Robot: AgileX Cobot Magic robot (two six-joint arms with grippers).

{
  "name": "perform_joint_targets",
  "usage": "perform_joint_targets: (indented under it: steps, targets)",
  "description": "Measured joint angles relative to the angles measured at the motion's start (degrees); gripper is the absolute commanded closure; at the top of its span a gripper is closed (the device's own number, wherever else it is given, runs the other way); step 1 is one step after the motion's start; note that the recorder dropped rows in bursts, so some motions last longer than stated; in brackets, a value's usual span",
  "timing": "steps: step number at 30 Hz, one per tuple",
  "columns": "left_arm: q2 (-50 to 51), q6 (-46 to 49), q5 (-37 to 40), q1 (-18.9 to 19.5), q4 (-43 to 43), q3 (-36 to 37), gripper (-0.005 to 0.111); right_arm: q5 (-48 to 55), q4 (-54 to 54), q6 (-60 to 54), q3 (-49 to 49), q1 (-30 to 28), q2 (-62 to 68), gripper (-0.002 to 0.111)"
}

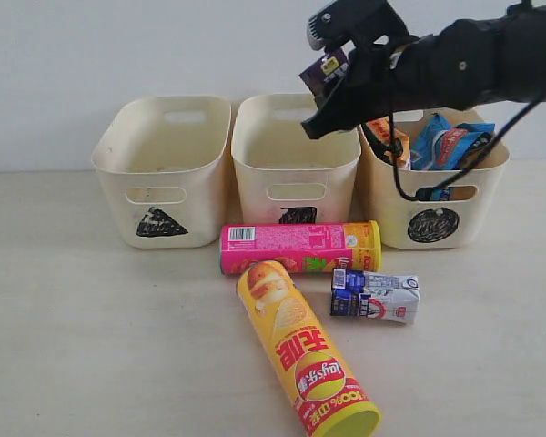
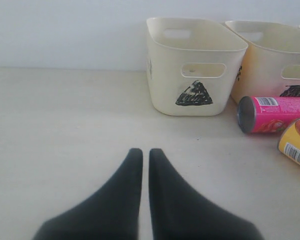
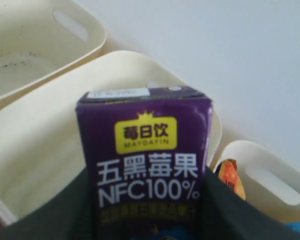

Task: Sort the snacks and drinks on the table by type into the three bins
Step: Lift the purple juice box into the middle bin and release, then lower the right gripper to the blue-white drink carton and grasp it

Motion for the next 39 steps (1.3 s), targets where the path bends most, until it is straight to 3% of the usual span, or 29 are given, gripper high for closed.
perform_joint_targets:
  steps: [13, 15, 20, 23, 29, 35, 37, 39]
  targets:
    - [0.0, 0.0, 0.0, 0.0, 0.0, 0.0, 0.103, -0.2, 0.0, 1.0, -20.6, 0.0, 19.8, 0.102]
    - [0.0, 0.0, 0.0, 0.0, 0.0, 0.0, 0.103, 0.0, 0.0, 1.0, -22.6, 0.0, 22.0, 0.091]
    - [0.0, 0.0, 0.0, 0.0, 0.0, 0.0, 0.103, 0.6, 0.0, 1.0, -24.4, 0.0, 25.3, 0.048]
    - [0.0, 0.0, 0.0, 0.0, 0.0, 0.0, 0.103, 0.5, 0.0, 1.0, -24.5, 0.0, 25.5, 0.036]
    - [0.0, 0.0, 0.0, 0.0, 0.0, 0.0, 0.103, 1.5, 0.0, 1.0, -25.0, 0.0, 25.0, 0.035]
    - [0.0, 0.0, 0.0, 0.0, 0.0, 0.0, 0.103, 11.1, 0.1, 1.0, -25.0, 0.0, 21.1, 0.037]
    - [0.0, 0.0, 0.0, 0.0, 0.0, 0.0, 0.103, 15.9, 0.1, 1.0, -25.0, 0.0, 19.0, 0.044]
    - [0.0, 0.0, 0.0, 0.0, 0.0, 0.0, 0.103, 20.5, -0.5, 1.1, -25.0, 0.0, 17.1, 0.059]
